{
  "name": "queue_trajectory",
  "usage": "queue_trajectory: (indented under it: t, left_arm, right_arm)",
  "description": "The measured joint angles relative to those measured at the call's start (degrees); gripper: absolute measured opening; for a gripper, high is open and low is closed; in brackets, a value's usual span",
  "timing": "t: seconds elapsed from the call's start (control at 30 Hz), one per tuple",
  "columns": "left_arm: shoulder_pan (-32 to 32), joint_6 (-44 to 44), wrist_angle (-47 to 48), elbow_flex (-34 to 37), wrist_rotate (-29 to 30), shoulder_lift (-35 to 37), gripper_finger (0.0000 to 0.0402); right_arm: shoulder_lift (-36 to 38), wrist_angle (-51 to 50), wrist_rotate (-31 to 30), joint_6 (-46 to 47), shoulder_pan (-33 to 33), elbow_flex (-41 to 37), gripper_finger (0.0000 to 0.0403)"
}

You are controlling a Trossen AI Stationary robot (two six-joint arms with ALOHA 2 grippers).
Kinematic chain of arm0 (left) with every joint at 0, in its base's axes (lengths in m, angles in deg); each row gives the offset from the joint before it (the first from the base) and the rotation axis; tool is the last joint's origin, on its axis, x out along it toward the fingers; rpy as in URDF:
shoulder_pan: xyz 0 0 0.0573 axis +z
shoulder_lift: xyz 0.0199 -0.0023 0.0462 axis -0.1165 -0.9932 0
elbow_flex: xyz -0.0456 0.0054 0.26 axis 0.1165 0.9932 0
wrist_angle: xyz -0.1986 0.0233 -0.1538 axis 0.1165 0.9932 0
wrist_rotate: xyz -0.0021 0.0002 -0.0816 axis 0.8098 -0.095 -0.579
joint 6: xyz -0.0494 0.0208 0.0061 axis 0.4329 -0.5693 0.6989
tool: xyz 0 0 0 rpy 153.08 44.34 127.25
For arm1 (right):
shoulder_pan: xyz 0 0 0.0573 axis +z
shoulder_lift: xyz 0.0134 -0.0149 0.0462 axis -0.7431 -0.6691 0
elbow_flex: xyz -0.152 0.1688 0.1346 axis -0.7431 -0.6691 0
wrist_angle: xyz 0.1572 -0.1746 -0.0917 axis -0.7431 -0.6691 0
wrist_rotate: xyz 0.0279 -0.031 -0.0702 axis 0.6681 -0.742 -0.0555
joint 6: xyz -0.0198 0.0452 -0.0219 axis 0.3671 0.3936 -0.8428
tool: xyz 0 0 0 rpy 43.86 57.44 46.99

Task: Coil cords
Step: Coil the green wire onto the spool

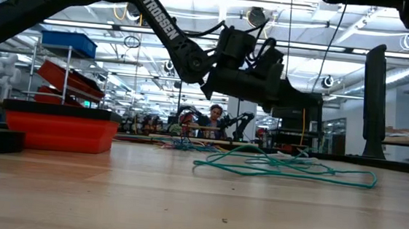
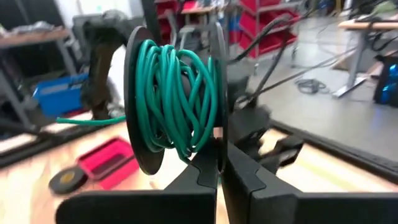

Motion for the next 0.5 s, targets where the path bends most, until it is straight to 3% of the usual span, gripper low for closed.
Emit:
queue_trajectory:
  t: [0.33,0.5]
  left_arm:
    - [2.64,-7.53,15.46,-0.07,0.33,8.04,0.0001]
    - [3.18,-13.34,24.87,-0.09,4.09,11.75,0.0001]
  right_arm:
    - [-0.17,-14.31,10.99,10.3,-2.43,0.04,0.0]
    - [-1.09,-22.82,15.24,16.11,-3.97,0.04,0.0]
